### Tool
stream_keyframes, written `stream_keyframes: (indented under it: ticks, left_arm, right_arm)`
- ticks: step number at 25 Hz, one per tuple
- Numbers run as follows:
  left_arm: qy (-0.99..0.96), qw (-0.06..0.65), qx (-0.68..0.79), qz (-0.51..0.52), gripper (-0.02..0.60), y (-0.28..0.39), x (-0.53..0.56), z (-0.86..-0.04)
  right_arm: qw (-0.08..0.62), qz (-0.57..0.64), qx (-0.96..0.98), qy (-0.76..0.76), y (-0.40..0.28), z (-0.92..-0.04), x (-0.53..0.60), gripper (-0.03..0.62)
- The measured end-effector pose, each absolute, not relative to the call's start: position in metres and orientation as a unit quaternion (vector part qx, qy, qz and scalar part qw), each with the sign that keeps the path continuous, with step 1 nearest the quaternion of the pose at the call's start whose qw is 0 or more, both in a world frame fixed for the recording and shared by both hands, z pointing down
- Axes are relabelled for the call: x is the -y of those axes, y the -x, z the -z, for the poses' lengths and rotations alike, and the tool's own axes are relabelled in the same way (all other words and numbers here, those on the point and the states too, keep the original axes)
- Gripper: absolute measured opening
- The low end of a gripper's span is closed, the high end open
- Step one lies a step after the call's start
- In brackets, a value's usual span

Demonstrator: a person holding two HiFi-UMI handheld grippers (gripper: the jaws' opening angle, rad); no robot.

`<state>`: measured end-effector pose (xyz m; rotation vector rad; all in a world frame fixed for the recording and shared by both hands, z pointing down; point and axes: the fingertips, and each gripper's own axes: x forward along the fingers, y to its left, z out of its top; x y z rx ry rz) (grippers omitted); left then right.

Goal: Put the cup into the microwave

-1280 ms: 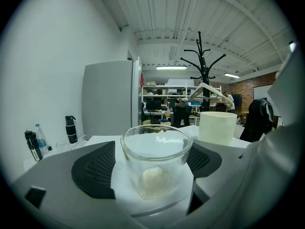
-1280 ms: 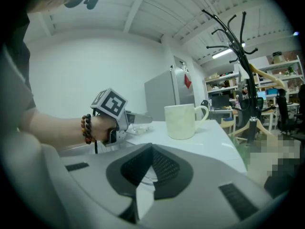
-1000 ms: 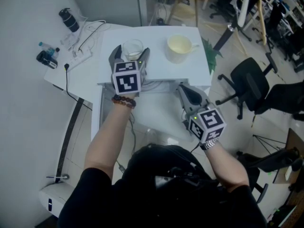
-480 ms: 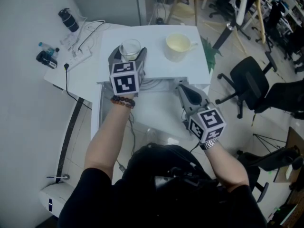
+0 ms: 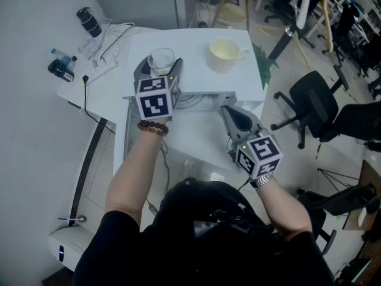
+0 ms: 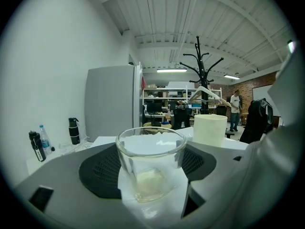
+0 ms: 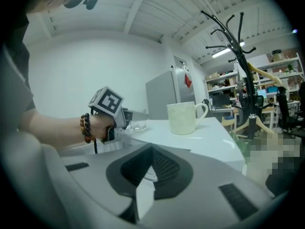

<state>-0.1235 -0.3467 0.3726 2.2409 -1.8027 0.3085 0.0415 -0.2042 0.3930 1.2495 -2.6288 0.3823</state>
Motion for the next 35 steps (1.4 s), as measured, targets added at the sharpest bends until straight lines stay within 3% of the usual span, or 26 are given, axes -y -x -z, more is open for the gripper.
stream_keyframes:
  ticks: [35]
  left_arm:
    - [-0.74, 0.122, 0.655, -0.093, 0.35, 0.12, 0.227, -0.374]
  right_arm:
    - [0.108, -0.121, 0.913, -0.374, -0.05, -0.393, 0.116, 0.012]
